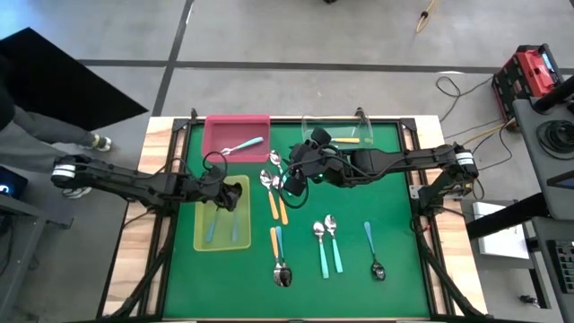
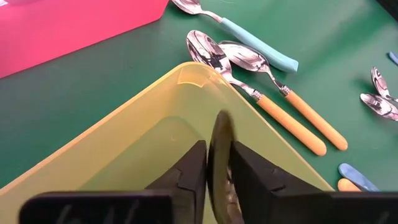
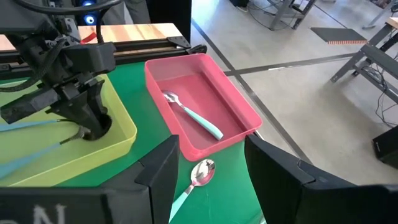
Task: Sort silverware by color (type)
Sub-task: Put the blue spoon into the yellow bin, then put the light blue spoon into the red bin
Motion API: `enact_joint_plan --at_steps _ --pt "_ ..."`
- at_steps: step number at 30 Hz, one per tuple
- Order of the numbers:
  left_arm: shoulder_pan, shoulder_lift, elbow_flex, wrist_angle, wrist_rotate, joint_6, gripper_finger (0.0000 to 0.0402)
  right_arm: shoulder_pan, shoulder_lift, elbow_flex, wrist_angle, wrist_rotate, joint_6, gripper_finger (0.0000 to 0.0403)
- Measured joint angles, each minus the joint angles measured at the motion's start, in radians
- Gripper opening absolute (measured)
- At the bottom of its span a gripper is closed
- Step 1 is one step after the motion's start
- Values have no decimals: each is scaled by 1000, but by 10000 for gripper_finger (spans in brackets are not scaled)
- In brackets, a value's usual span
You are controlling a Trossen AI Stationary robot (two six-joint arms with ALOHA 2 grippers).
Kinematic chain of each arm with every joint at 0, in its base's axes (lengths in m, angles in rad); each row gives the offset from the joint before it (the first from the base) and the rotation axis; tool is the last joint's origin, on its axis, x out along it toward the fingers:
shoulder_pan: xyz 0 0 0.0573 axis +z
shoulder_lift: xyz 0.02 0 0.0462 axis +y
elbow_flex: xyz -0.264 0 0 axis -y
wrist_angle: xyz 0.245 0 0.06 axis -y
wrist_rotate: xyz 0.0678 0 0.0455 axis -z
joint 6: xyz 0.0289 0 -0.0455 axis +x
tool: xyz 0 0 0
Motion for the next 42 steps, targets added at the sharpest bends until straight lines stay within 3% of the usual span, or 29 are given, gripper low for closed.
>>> enact_joint_plan --at_steps 12,19,31,37,42 --pt "-1 -4 57 -31 7 95 92 0 0 0 -7 -2 51 173" --pt "-1 -6 169 -70 8 304 91 0 0 0 -39 -75 154 173" --pt "0 -45 341 -127 6 767 91 0 6 -1 -127 -271 481 173" --pt "5 -121 355 35 7 1006 91 0 8 -3 -130 -334 587 173" --pt "5 -201 318 173 7 1118 91 0 14 -4 -141 -376 672 173"
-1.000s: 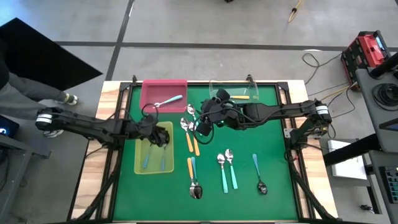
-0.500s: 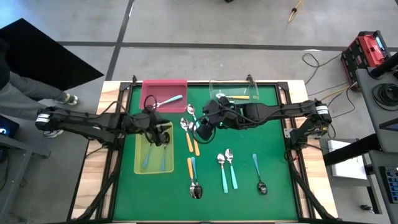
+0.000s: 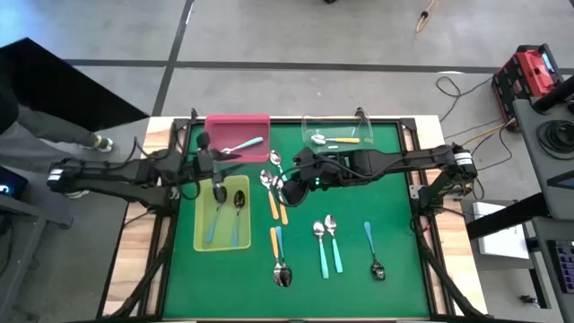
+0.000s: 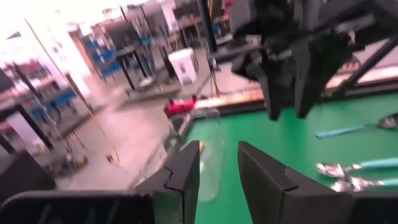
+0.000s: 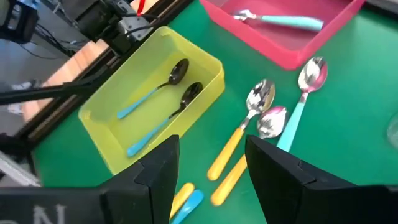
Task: Sort silverware by color (type)
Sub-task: Put the light blue spoon into the red bin
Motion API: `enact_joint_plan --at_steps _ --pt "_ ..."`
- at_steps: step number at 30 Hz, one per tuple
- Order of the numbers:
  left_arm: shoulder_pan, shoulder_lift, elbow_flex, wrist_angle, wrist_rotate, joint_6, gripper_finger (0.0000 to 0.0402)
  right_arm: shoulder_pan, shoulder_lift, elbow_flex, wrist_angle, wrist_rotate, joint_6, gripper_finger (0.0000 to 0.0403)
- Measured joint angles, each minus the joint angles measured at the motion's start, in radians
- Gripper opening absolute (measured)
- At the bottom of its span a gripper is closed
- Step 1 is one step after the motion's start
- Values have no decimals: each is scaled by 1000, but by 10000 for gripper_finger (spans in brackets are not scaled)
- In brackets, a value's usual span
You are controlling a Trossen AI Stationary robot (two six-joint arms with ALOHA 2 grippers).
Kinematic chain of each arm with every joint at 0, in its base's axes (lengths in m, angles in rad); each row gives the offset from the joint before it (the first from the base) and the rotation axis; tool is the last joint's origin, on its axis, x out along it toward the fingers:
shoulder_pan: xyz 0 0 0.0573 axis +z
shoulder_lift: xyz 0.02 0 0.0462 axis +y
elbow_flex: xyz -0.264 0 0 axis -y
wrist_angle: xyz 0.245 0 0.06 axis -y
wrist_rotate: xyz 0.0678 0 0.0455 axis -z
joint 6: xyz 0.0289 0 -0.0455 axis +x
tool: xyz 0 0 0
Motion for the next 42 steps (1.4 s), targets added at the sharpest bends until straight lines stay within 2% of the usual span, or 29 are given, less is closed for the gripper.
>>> enact_joint_plan --at_steps 4,10,13,18,29,42 --pt "0 -48 -17 35 0 38 91 0 29 -1 -18 -57 59 173" --pt "2 -102 -39 31 -11 87 91 0 92 -1 -86 -200 157 173" --pt "4 -129 -60 34 -36 90 91 0 128 -1 -138 -285 197 173" --pt "4 -165 -92 30 -98 106 91 11 169 -1 -236 -364 227 173" --pt "4 -207 -93 -13 -115 105 91 88 253 -6 -523 -394 268 173" --pt "4 -209 -93 -15 -115 96 91 126 287 -67 -514 -437 297 173"
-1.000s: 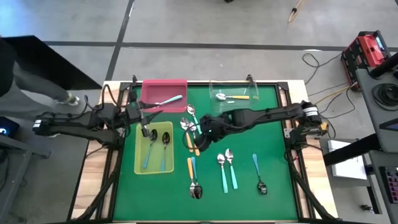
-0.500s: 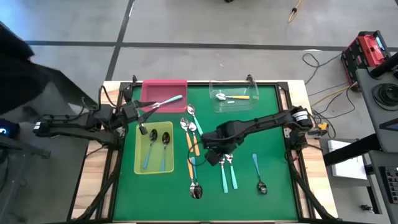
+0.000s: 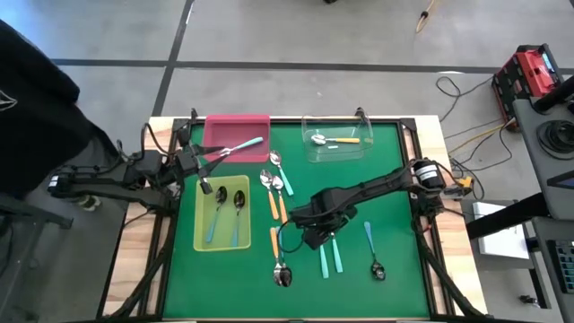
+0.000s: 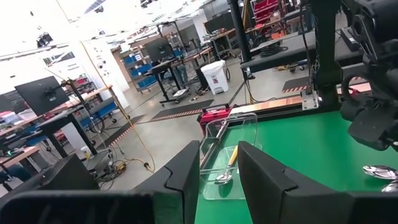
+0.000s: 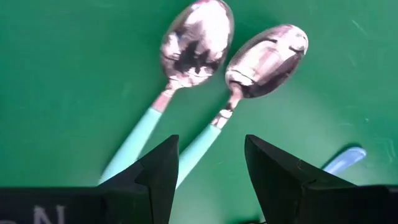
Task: Sort silverware by color (type)
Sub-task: Put the light blue spoon into the red bin
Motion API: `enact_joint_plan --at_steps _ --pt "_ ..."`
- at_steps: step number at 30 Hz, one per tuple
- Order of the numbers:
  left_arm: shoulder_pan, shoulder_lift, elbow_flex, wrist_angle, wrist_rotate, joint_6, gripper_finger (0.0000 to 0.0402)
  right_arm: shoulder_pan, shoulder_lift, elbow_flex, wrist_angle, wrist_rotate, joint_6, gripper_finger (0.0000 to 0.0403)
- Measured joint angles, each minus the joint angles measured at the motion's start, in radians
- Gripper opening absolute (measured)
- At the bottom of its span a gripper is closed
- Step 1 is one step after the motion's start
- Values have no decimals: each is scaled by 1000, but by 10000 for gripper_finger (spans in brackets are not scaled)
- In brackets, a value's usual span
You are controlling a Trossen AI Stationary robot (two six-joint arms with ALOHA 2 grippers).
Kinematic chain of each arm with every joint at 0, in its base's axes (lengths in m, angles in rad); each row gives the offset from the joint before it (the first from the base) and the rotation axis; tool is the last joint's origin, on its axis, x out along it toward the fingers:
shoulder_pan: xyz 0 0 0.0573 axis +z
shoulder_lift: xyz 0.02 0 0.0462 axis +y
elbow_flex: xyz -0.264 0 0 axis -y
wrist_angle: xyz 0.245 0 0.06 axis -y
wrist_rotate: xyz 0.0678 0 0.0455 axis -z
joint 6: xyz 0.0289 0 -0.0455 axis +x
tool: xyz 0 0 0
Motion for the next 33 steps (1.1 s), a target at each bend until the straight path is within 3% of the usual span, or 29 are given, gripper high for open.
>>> enact_joint_plan --at_steps 14,24,33 --pt "0 2 0 3 2 -6 91 30 -4 -147 67 0 51 173" --pt "0 2 0 6 2 -7 91 30 -4 -159 128 -34 68 174" --pt "0 10 0 6 2 -7 91 29 -4 -161 137 -26 85 234"
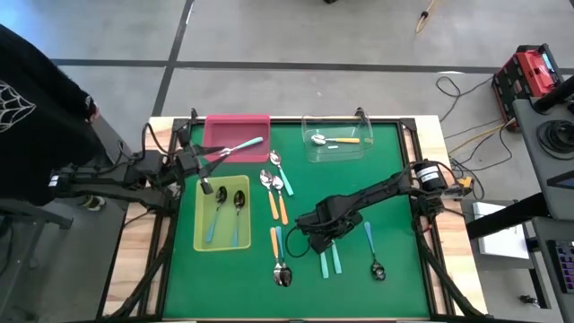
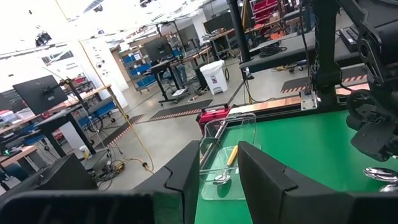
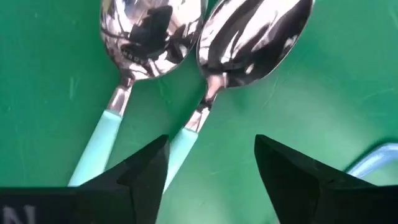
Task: Sort silverware by color (type)
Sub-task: Put the light blue spoon into the red bin
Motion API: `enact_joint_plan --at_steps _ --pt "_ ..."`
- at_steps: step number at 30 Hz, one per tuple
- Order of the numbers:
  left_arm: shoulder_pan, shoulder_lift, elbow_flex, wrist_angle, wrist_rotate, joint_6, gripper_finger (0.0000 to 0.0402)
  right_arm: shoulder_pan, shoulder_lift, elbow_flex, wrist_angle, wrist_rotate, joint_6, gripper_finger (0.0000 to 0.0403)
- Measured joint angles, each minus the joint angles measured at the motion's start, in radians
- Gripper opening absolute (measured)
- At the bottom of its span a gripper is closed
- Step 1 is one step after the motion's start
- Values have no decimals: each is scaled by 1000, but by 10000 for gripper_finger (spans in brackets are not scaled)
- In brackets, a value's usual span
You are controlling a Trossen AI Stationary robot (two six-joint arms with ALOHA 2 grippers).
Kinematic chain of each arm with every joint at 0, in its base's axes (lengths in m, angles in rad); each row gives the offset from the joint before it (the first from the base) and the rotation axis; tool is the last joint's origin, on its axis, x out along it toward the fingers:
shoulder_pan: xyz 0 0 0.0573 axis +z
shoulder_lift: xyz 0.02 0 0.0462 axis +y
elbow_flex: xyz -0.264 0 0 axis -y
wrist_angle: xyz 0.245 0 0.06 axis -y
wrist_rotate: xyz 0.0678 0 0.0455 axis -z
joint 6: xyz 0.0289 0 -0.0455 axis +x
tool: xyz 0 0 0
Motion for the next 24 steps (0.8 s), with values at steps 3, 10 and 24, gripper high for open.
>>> enact_joint_plan --at_steps 3,10,24 --pt "0 5 0 0 0 0 91 0 4 0 19 0 -5 249" --pt "0 16 0 3 0 0 91 0 6 -40 81 1 1 239" --pt "0 19 0 9 0 0 91 0 2 -96 118 20 -10 101"
